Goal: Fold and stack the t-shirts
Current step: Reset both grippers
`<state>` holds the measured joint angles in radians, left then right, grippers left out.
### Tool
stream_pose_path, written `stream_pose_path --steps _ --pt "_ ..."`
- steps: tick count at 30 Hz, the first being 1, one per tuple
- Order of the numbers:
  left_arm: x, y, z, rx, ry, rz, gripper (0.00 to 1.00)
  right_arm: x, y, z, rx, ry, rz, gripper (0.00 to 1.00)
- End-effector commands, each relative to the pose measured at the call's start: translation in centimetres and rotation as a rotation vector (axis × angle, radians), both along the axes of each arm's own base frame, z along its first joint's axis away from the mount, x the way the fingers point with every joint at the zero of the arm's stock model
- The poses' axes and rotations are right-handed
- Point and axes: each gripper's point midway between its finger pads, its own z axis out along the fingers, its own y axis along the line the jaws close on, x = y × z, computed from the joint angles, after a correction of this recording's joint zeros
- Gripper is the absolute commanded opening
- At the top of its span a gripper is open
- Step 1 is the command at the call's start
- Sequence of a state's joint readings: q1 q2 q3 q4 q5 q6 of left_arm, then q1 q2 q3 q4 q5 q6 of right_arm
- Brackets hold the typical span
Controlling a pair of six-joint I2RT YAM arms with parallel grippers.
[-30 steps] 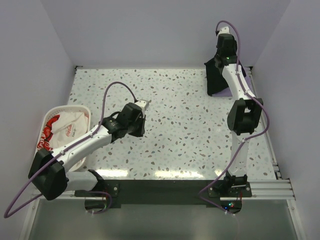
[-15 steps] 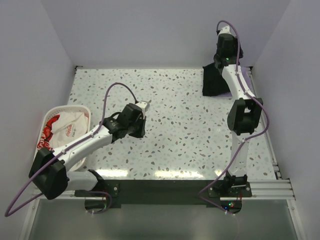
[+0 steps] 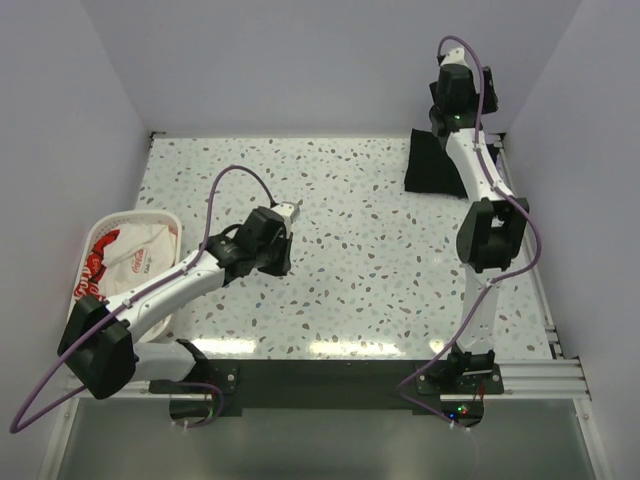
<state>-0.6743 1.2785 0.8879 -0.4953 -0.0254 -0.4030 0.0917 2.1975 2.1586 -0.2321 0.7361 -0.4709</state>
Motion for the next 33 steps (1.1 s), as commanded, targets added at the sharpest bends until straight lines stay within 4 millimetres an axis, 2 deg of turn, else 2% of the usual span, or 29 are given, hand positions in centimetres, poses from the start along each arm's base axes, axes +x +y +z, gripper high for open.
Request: stream_pose_path --steps 1,3,5,6,9,12,13,15,16,17,18,19,20,21,22,23,24,25,26,27,28,30,31,33 --pt "0.4 -0.4 0.7 -0.025 -0.028 -0.014 0.18 -1.8 1.0 6.4 0.051 -0.143 0.019 0.99" --pt "0.5 -0.3 0.8 -0.024 -0.030 -0.011 0.18 -2.0 1.5 6.6 0.062 -0.145 0.023 0.99" --pt "0.6 -0.3 1.1 -0.031 -0.035 -0.007 0.18 -2.2 2.5 5.9 0.096 -0.135 0.031 0.99" --pt "0.7 -0.3 1.2 -0.031 -0.041 -0.004 0.19 -2.6 3.3 6.2 0.112 -0.141 0.044 0.99" --pt "0.8 -0.1 1.5 -0.030 -0.051 0.004 0.19 -3.5 4.9 4.7 0.188 -0.122 0.062 0.99" --pt "1.1 0.2 1.8 -0.030 -0.063 0.017 0.20 -5.6 7.9 3.5 0.284 -0.126 0.107 0.99" --pt "1.2 0.3 1.9 -0.028 -0.068 0.023 0.20 -7.2 8.4 3.2 0.315 -0.121 0.126 0.99" --pt "1.4 0.6 2.1 -0.029 -0.077 0.035 0.20 -8.7 10.2 2.6 0.400 -0.139 0.157 0.99" --pt "1.5 0.7 2.5 -0.034 -0.087 0.038 0.20 -9.8 11.9 0.0 0.419 -0.077 0.197 0.99" --pt "1.7 0.9 2.6 -0.035 -0.092 0.047 0.21 -11.3 12.8 1.3 0.486 -0.129 0.213 0.99" --pt "1.8 1.0 2.7 -0.036 -0.095 0.053 0.21 -12.2 13.8 0.8 0.518 -0.124 0.237 0.99" --pt "1.8 1.1 2.8 -0.038 -0.099 0.056 0.21 -13.6 15.4 -1.8 0.572 -0.069 0.258 0.99" --pt "2.0 1.3 2.9 -0.039 -0.102 0.065 0.21 -15.1 16.2 -0.7 0.618 -0.091 0.298 0.99" --pt "2.1 1.4 3.0 -0.038 -0.106 0.072 0.21 -16.1 17.3 -1.4 0.649 -0.070 0.334 0.99" --pt "2.2 1.5 3.1 -0.042 -0.109 0.076 0.21 -17.7 19.0 -3.4 0.693 -0.023 0.368 0.99" --pt "2.3 1.7 3.3 -0.043 -0.114 0.082 0.21 -19.0 19.8 -2.7 0.726 -0.033 0.406 0.99" --pt "2.3 1.7 3.4 -0.045 -0.118 0.086 0.21 -20.4 21.4 -3.2 0.750 -0.009 0.455 0.99" --pt "2.4 1.9 3.6 -0.049 -0.127 0.092 0.21 -21.7 22.0 -5.3 0.778 0.032 0.457 0.99" --pt "2.4 1.9 3.8 -0.051 -0.133 0.096 0.21 -22.9 23.2 -5.8 0.813 0.061 0.500 0.99" --pt "2.5 2.1 4.0 -0.049 -0.142 0.103 0.21 -24.1 24.0 -5.5 0.851 0.065 0.543 0.99" --pt "2.6 2.2 4.2 -0.051 -0.149 0.111 0.21 -25.6 25.0 -7.4 0.889 0.118 0.558 0.99" --pt "2.7 2.5 4.5 -0.051 -0.162 0.125 0.22 -28.0 27.0 -7.6 0.967 0.160 0.645 0.99" --pt "2.7 2.6 4.8 -0.053 -0.169 0.133 0.22 -29.1 27.2 -9.0 1.000 0.193 0.649 0.99" --pt "2.8 3.0 5.1 -0.046 -0.184 0.149 0.22 -30.4 27.6 -9.6 1.039 0.225 0.675 0.99"
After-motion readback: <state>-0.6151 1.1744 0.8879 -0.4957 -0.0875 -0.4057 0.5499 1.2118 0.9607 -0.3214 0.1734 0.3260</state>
